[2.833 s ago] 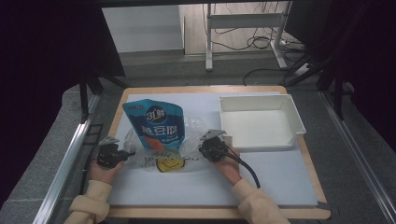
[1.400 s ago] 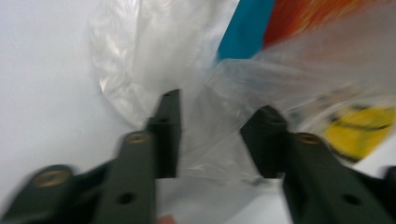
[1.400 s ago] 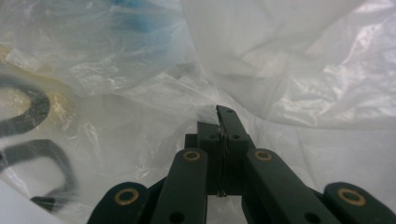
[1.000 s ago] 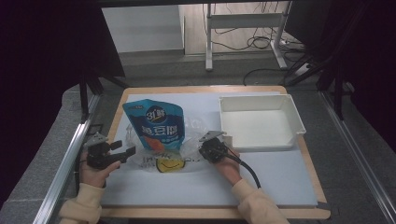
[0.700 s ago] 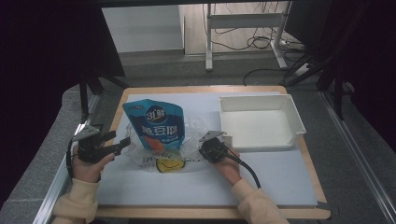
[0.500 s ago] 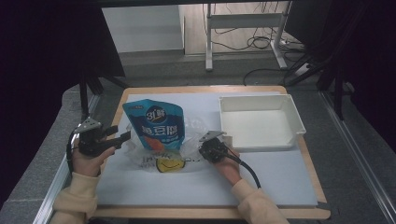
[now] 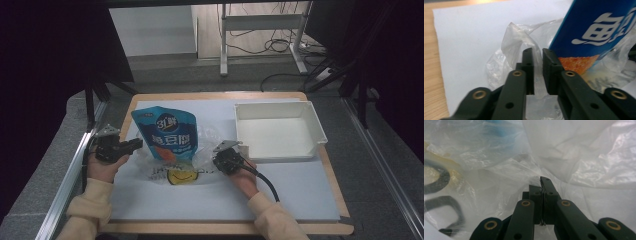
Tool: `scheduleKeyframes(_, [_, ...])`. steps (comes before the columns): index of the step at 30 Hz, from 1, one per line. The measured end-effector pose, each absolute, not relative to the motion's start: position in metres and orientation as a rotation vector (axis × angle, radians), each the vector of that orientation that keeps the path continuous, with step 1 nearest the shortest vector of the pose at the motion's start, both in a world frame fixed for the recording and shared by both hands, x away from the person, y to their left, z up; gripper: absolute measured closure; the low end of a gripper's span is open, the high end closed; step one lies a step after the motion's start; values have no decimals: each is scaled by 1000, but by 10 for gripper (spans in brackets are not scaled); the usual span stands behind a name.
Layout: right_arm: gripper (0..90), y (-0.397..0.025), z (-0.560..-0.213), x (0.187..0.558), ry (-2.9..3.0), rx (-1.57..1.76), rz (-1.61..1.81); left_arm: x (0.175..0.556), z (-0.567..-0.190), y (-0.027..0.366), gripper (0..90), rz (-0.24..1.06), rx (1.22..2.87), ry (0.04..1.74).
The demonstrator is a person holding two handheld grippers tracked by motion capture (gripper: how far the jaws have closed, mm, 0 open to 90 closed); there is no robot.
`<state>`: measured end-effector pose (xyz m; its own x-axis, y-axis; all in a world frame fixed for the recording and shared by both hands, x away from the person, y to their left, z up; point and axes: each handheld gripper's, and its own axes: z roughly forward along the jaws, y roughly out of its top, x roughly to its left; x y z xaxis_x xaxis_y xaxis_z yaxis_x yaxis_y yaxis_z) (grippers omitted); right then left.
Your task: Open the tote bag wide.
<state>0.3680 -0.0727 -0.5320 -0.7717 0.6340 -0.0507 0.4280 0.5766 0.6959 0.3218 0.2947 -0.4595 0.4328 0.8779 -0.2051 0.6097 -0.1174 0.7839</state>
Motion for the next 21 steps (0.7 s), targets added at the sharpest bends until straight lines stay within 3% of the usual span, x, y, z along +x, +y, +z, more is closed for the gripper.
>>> scheduleKeyframes(5, [874, -73, -532, 368, 2514, 874, 994, 331, -467, 295, 870, 416, 1838, 1295])
scheduleKeyframes(21, [873, -73, -532, 367, 2514, 873, 997, 355, -524, 297, 875, 334, 1896, 1411])
